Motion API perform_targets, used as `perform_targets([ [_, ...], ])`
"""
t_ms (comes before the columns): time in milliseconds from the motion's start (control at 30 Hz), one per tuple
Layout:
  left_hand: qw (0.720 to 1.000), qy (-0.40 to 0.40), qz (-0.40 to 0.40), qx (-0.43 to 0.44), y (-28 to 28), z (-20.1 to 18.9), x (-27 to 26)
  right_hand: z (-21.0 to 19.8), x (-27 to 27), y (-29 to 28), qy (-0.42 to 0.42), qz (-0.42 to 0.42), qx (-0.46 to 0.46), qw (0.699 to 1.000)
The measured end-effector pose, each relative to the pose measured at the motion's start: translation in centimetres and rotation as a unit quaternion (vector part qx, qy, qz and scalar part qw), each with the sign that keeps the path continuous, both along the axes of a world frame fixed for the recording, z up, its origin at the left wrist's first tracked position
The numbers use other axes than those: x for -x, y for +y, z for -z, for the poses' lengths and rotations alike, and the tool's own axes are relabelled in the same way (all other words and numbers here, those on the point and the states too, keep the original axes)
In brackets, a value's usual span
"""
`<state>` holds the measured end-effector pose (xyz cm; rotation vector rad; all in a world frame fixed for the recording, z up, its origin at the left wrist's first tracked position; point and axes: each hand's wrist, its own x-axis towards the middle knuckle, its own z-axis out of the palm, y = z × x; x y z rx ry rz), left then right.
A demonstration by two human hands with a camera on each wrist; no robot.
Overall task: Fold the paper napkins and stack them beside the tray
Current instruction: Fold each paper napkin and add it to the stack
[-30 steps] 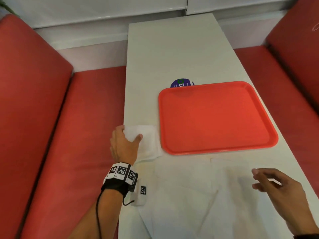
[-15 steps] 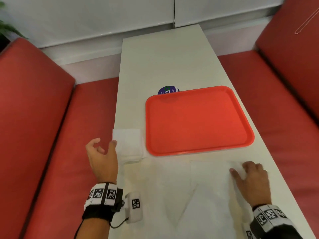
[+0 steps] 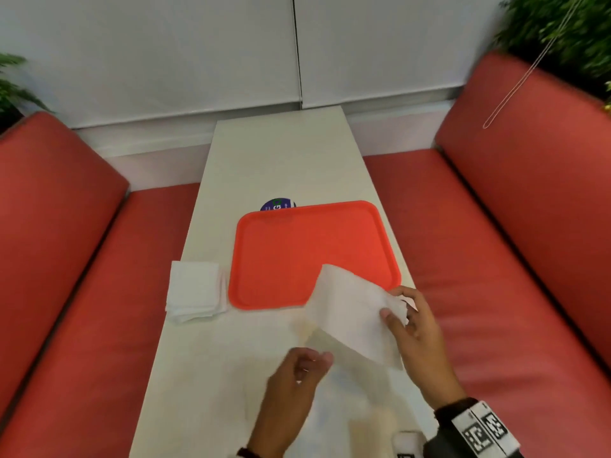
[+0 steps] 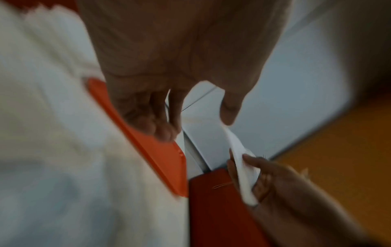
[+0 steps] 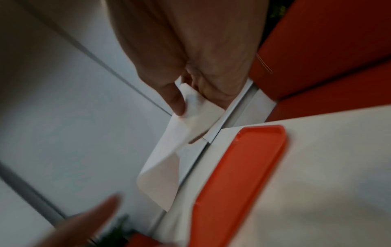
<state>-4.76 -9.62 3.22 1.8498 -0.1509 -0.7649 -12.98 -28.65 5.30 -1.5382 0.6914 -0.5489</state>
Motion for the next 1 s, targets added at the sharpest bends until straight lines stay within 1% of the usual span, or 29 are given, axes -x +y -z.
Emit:
perform_targets([
  [33,0.997,0.074,0.004,0.031,-1.1,-1.1,0.5,-1.1,0.7,0.3,-0.021,0.000,-0.026,0.999],
  [67,0.989,0.128,0.000,0.072,-2.0,-2.2,1.0,-2.0,1.3,0.8,-0.039,-0.002,-0.046,0.998],
  [100,0.982,0.145,-0.004,0.119,-2.8,-3.4,1.4,-2.7,2.0,1.1,-0.053,-0.007,-0.056,0.997],
  [167,0.977,0.099,-0.008,0.190,-4.0,-5.5,1.8,-3.8,3.3,1.8,-0.069,-0.015,-0.063,0.996],
  [200,0.977,0.062,-0.006,0.203,-4.3,-6.3,1.9,-4.1,3.9,1.9,-0.071,-0.021,-0.070,0.995],
  [267,0.981,0.006,0.025,0.191,-4.5,-7.2,1.9,-4.7,5.0,2.0,-0.067,-0.034,-0.099,0.992],
  [300,0.982,-0.009,0.049,0.181,-4.3,-7.6,1.9,-5.1,5.4,1.8,-0.064,-0.039,-0.119,0.990],
  [400,0.979,-0.013,0.117,0.164,-3.8,-8.8,1.8,-6.1,6.2,0.8,-0.045,-0.061,-0.163,0.984],
  [500,0.977,-0.013,0.138,0.165,-3.5,-10.0,1.7,-6.6,6.6,0.3,-0.030,-0.101,-0.142,0.984],
  [633,0.974,-0.031,0.111,0.197,-3.2,-10.8,2.2,-7.2,6.9,0.4,-0.074,-0.060,-0.154,0.983],
  [700,0.969,-0.053,0.093,0.225,-2.9,-10.9,2.7,-7.4,6.9,0.5,-0.091,-0.058,-0.154,0.982],
  [800,0.964,-0.071,0.078,0.246,-2.6,-10.8,3.5,-7.3,7.2,0.4,-0.112,-0.072,-0.153,0.979],
  [900,0.961,-0.064,0.063,0.261,-2.3,-10.7,3.9,-7.4,7.6,0.4,-0.129,-0.093,-0.140,0.977],
  [1000,0.960,-0.070,0.077,0.260,-1.9,-10.8,4.0,-7.6,8.0,0.6,-0.132,-0.115,-0.134,0.975],
])
